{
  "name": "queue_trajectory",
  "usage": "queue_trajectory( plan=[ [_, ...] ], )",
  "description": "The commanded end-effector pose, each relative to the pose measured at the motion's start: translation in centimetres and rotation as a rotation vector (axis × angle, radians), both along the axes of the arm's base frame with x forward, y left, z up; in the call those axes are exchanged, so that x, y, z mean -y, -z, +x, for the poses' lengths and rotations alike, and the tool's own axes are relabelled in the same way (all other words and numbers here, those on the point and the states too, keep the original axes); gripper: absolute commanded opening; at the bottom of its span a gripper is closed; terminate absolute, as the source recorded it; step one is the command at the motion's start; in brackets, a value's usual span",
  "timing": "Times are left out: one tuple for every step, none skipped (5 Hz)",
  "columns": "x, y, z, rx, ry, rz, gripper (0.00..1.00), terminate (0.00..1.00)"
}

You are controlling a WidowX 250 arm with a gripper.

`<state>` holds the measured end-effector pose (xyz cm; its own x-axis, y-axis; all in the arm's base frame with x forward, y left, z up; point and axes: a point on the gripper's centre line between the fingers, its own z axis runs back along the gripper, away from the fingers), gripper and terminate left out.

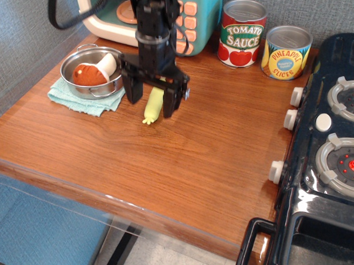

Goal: Place the mushroom vertically to the right side of the spatula

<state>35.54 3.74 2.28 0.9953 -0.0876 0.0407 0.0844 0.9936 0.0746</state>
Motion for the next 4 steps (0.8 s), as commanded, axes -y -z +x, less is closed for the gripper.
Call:
queue_trajectory(
  plan=[
    [-1.7, -6.6, 1.6, 0.166, -0.074, -0.029, 1.0, 0.0],
    [-3.1, -8.4, 1.4, 0.219, -0.097, -0.057, 1.0, 0.0],
    [-7.2, -9.3, 1.1, 0.227, -0.194, -0.032, 1.0, 0.0],
    [-10.2, -9.1, 1.1, 0.22, -0.245, -0.039, 1.0, 0.0]
  ],
)
